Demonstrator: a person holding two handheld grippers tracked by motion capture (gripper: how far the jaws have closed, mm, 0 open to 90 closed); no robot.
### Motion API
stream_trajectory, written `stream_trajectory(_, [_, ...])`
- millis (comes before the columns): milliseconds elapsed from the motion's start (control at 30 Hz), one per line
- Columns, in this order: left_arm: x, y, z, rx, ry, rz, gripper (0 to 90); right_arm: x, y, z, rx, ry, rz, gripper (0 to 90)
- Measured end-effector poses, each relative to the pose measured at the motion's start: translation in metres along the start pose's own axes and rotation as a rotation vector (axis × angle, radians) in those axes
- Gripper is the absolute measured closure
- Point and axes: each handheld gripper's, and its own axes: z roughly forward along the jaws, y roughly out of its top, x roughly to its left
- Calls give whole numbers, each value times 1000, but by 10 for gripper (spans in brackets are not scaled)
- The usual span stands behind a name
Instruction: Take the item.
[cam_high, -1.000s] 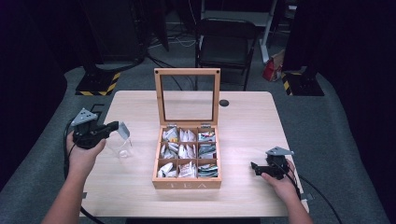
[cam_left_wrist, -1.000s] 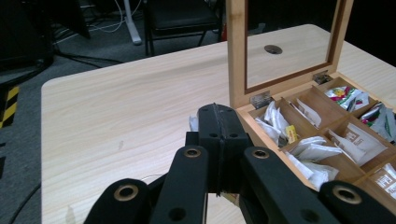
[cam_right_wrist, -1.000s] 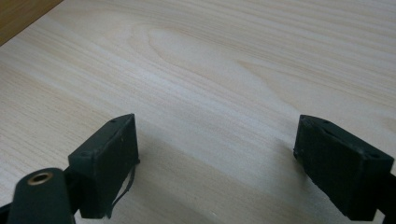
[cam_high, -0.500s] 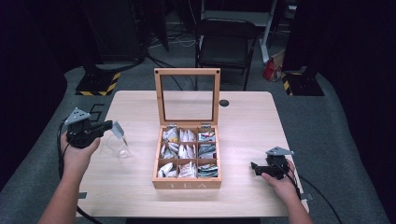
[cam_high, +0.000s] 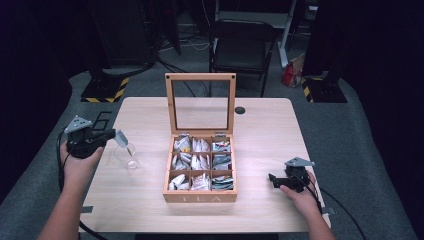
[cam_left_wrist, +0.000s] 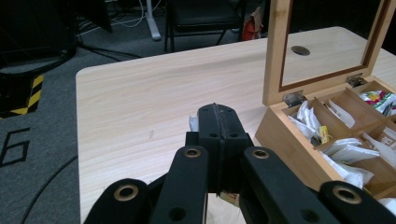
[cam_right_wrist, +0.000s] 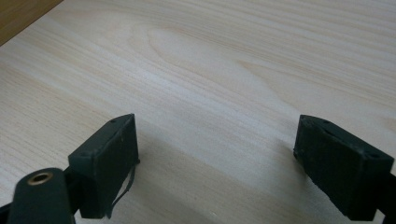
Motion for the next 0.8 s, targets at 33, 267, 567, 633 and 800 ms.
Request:
stream_trajectory(33, [1, 0, 0, 4, -2, -1, 900, 0, 0, 0, -1, 0, -1, 131])
stream_trajectory(267, [6, -1, 0, 0, 14, -11, 900, 0, 0, 0, 0, 0, 0, 131])
stream_trajectory(567, [13, -3, 3, 3, 33, -25, 900, 0, 0, 0, -1, 0, 3, 131])
stream_trajectory(633, [14, -3, 3, 9, 34, -25, 900, 0, 0, 0, 0, 0, -1, 131])
stream_trajectory(800, [15, -7, 6, 18, 40, -24, 900, 0, 0, 0, 0, 0, 0, 131])
